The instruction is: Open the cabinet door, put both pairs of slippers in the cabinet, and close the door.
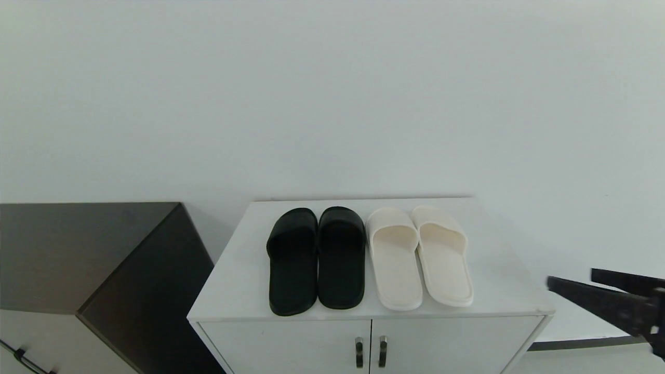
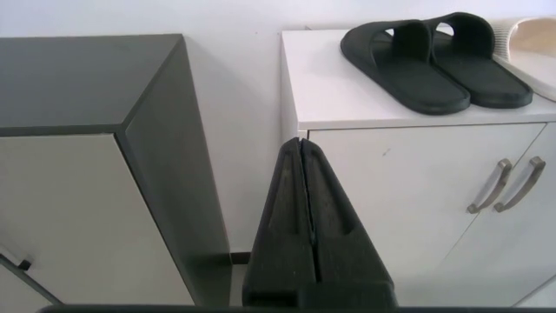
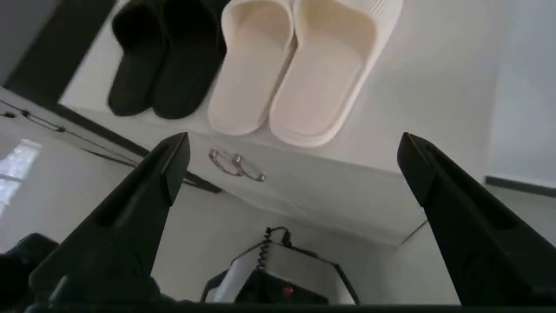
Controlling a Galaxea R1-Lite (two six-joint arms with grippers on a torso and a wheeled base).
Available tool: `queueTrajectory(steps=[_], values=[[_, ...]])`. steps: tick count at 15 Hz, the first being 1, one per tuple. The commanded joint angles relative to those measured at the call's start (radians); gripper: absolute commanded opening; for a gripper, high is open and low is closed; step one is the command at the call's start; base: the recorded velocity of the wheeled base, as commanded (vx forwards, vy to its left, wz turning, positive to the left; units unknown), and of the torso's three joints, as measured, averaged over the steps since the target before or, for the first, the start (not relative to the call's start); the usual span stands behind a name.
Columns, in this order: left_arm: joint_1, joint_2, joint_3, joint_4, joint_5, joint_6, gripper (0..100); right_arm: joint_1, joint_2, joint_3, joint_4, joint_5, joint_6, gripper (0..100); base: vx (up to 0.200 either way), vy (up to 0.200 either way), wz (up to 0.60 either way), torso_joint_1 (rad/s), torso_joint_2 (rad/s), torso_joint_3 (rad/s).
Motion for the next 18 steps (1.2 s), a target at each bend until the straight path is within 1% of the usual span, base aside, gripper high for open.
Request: queueTrajectory(steps=[1,2,3,4,6,7,8,9,12,18], values=[[0.0,0.0,0.0,0.0,0.0,0.0,0,0.111,0.272,-0.122,-0.037,-0.128,0.057,100,0.0,0.0,0.0,0.0,0.0,0.0],[0.0,0.002,0.0,0.0,0.0,0.0,0,0.117,0.318,-0.125,-0.088,-0.167,0.048,100,0.0,0.0,0.0,0.0,0.0,0.0],[0.0,0.002,0.0,0.0,0.0,0.0,0,0.125,0.384,-0.123,-0.18,-0.202,0.032,100,0.0,0.0,0.0,0.0,0.0,0.0],[0.0,0.002,0.0,0.0,0.0,0.0,0,0.125,0.411,-0.122,-0.217,-0.213,0.028,100,0.0,0.0,0.0,0.0,0.0,0.0],[0.0,0.002,0.0,0.0,0.0,0.0,0,0.109,0.546,-0.133,-0.379,-0.245,0.019,100,0.0,0.0,0.0,0.0,0.0,0.0],[0.0,0.002,0.0,0.0,0.0,0.0,0,0.094,0.586,-0.136,-0.415,-0.248,0.003,100,0.0,0.0,0.0,0.0,0.0,0.0],[0.0,0.0,0.0,0.0,0.0,0.0,0,0.082,0.621,-0.143,-0.45,-0.279,-0.006,100,0.0,0.0,0.0,0.0,0.0,0.0],[0.0,0.0,0.0,0.0,0.0,0.0,0,0.073,0.657,-0.151,-0.481,-0.303,-0.014,100,0.0,0.0,0.0,0.0,0.0,0.0],[0.0,0.0,0.0,0.0,0.0,0.0,0,0.048,0.739,-0.171,-0.55,-0.309,-0.035,100,0.0,0.0,0.0,0.0,0.0,0.0],[0.0,0.002,0.0,0.0,0.0,-0.001,0,0.037,0.864,-0.28,-0.583,-0.332,-0.064,100,0.0,0.0,0.0,0.0,0.0,0.0]])
